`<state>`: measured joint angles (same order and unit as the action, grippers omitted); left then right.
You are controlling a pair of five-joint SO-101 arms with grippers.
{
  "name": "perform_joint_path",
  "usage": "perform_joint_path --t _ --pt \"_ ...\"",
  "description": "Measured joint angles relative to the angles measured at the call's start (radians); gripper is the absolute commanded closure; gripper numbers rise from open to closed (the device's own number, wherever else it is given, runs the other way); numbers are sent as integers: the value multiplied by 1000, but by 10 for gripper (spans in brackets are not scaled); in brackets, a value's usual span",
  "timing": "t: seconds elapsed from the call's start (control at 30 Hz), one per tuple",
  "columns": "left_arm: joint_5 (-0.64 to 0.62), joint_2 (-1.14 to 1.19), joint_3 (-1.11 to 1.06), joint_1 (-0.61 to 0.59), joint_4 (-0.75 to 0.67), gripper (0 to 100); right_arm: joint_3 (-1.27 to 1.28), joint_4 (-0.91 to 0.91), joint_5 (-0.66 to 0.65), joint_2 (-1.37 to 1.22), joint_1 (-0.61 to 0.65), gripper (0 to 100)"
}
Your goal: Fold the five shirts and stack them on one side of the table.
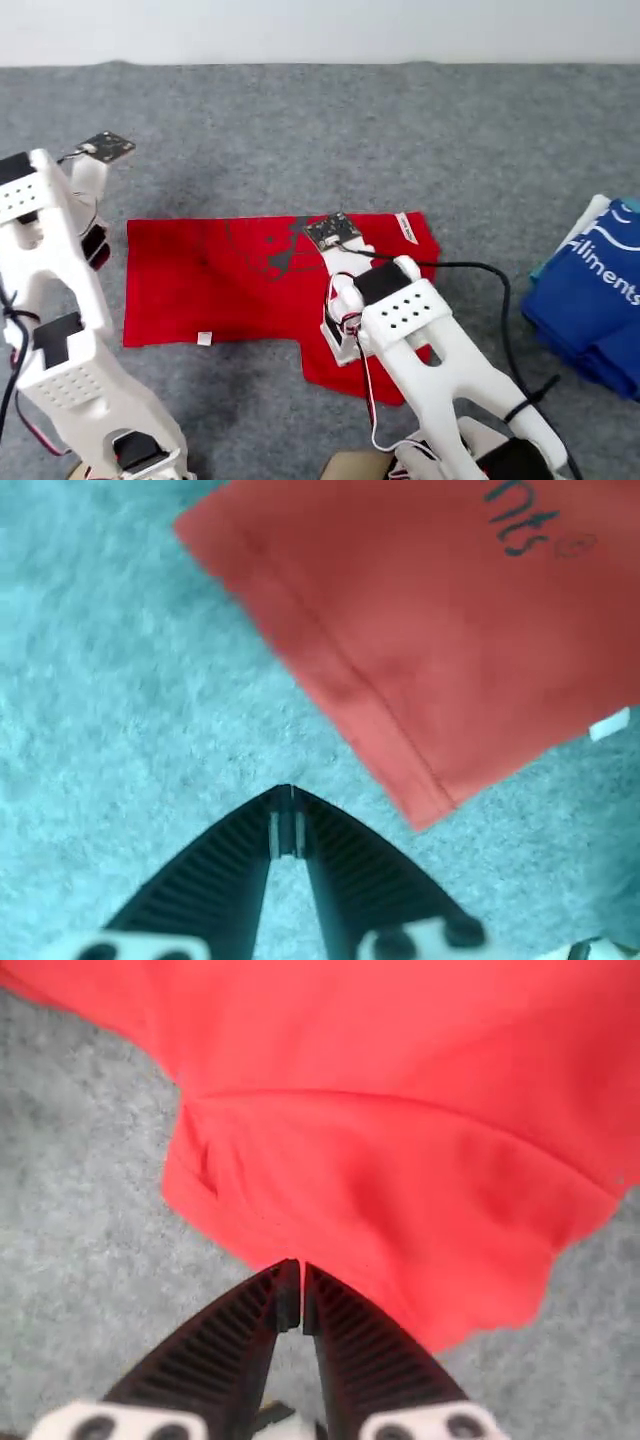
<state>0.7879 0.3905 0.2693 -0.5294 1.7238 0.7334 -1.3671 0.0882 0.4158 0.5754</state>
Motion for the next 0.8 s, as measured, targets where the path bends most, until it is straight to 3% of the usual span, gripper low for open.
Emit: perform_joint_path --t 0.43,0.8 --pt "-64 0 97 -75 0 997 17 196 18 -259 103 990" --pt "-74 0 97 -77 0 997 15 222 72 -282 176 990"
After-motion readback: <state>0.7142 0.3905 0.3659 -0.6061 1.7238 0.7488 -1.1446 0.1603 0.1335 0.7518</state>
